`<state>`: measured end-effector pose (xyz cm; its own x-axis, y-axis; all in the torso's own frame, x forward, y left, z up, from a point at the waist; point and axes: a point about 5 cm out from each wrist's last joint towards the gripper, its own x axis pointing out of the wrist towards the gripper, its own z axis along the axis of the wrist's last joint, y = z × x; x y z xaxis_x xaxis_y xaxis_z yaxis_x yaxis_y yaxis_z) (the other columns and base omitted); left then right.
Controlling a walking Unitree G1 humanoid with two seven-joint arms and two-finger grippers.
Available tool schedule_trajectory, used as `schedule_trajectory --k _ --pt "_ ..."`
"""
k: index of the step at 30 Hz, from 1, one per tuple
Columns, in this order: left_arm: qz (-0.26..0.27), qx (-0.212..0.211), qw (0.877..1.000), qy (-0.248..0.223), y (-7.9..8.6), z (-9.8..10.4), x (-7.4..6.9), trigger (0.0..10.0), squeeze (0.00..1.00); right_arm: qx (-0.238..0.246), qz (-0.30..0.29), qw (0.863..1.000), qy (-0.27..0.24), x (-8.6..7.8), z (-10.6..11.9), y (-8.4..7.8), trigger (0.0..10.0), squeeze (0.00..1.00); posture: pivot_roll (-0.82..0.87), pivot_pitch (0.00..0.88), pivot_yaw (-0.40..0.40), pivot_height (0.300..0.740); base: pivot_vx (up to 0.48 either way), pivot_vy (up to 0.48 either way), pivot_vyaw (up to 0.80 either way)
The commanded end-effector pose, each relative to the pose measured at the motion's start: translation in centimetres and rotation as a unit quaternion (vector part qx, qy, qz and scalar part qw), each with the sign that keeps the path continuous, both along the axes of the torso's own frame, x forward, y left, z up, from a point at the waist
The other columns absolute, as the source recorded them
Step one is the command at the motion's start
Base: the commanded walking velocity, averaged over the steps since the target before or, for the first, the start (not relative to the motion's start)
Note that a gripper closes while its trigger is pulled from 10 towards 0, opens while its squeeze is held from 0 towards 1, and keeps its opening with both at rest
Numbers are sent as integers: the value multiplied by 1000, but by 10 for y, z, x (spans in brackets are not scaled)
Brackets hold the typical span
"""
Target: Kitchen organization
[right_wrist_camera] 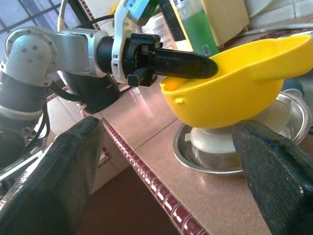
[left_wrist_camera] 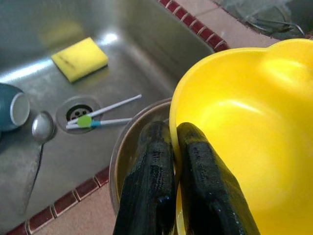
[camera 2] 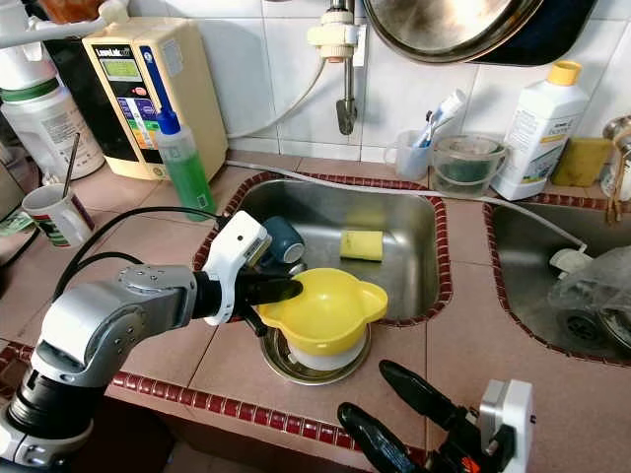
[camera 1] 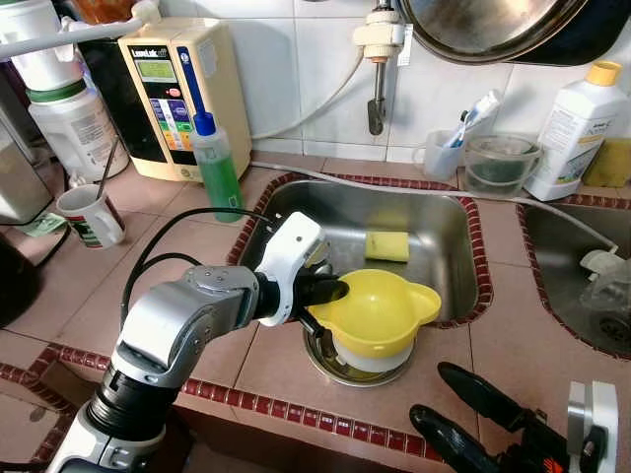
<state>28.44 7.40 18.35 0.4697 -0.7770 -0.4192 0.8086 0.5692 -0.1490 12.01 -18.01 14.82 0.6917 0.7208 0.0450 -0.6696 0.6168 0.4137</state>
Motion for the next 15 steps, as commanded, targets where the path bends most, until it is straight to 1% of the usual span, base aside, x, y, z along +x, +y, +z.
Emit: schedule_trajectory --k 1,3,8,9,10,11,13,15 --pt "18 -15 1000 -22 7 11 9 10000 0 8 -6 1000 -9 3 4 0 10000 0 -127 0 101 740 0 0 0" --pt "33 -31 998 -31 11 16 17 10000 0 12 -17 1000 -17 8 5 -1 10000 0 -125 0 98 740 0 0 0" --pt "64 -53 995 -49 19 22 31 10000 0 28 -41 998 -39 22 11 0 10000 0 -122 0 90 740 0 0 0" --pt "64 -53 995 -49 19 22 31 10000 0 28 -41 998 -39 22 11 0 10000 0 -122 0 90 740 0 0 0" --pt "79 -56 993 -61 21 24 38 10000 0 34 -60 996 -52 32 13 3 10000 0 -115 0 85 740 0 0 0" --pt "84 -56 993 -64 21 24 39 10000 0 36 -65 996 -54 35 14 4 10000 0 -115 0 85 740 0 0 0" --pt "109 -52 990 -79 22 25 48 10000 0 44 -81 994 -66 45 16 7 10000 0 -112 0 79 740 0 0 0" --pt "112 -53 989 -80 21 24 50 10000 0 47 -83 993 -70 48 17 8 10000 0 -112 0 79 740 0 0 0"
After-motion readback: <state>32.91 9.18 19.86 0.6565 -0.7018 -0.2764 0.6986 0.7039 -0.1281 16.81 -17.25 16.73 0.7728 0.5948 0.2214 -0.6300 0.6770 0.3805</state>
